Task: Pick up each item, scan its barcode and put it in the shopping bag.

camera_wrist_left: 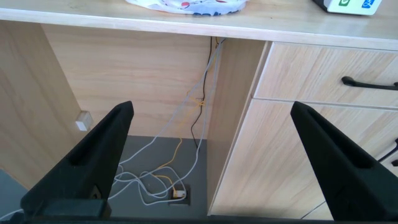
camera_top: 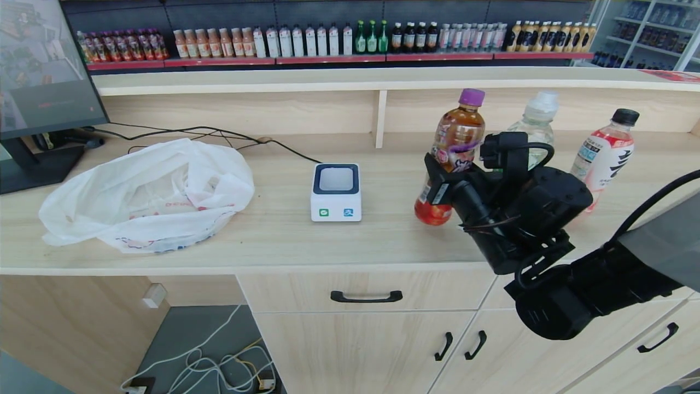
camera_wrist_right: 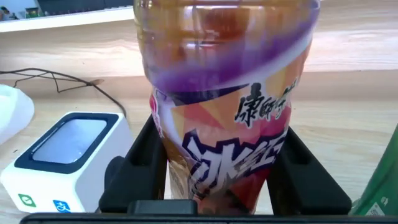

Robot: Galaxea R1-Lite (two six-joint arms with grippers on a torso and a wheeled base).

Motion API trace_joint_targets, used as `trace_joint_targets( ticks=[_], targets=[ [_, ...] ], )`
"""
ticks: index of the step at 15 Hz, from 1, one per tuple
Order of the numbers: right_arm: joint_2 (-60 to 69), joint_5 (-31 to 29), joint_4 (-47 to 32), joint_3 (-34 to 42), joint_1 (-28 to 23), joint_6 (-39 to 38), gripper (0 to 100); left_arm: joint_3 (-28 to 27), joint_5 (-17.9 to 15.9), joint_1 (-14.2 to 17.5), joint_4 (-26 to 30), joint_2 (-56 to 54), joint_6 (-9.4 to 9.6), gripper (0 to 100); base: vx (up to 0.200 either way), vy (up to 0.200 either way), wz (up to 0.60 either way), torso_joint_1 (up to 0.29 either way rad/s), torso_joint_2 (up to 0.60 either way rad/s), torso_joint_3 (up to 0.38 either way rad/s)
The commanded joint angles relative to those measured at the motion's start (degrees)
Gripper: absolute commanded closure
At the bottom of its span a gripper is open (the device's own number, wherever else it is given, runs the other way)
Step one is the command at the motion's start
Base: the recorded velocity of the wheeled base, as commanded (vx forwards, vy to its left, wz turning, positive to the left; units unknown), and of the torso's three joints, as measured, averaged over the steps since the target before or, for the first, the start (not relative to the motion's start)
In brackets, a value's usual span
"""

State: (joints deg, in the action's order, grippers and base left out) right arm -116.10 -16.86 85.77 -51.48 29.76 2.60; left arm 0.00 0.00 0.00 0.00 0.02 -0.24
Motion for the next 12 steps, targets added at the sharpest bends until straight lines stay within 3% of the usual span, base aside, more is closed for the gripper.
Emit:
trace_joint_targets(
  ticks=[1, 3, 6, 12],
  targets=[
    [2.2, 0.1, 0.1, 0.2, 0.2, 0.0, 100, 0.0, 0.0, 0.0, 0.0, 0.0, -0.02, 0, 0.0, 0.0, 0.0, 0.0, 0.0, 0.0],
    [4.0, 1.0, 1.2, 3.9, 1.2, 0.4, 100, 0.0, 0.0, 0.0, 0.0, 0.0, -0.02, 0, 0.0, 0.0, 0.0, 0.0, 0.0, 0.0],
    [10.5, 5.2, 3.4, 15.6, 1.1, 2.4, 100, 0.0, 0.0, 0.0, 0.0, 0.0, -0.02, 0, 0.0, 0.0, 0.0, 0.0, 0.0, 0.0],
    [21.1, 6.8, 3.3, 27.2, 1.5, 3.6, 100, 0.0, 0.0, 0.0, 0.0, 0.0, -0.02, 0, 0.0, 0.0, 0.0, 0.0, 0.0, 0.0]
  ],
)
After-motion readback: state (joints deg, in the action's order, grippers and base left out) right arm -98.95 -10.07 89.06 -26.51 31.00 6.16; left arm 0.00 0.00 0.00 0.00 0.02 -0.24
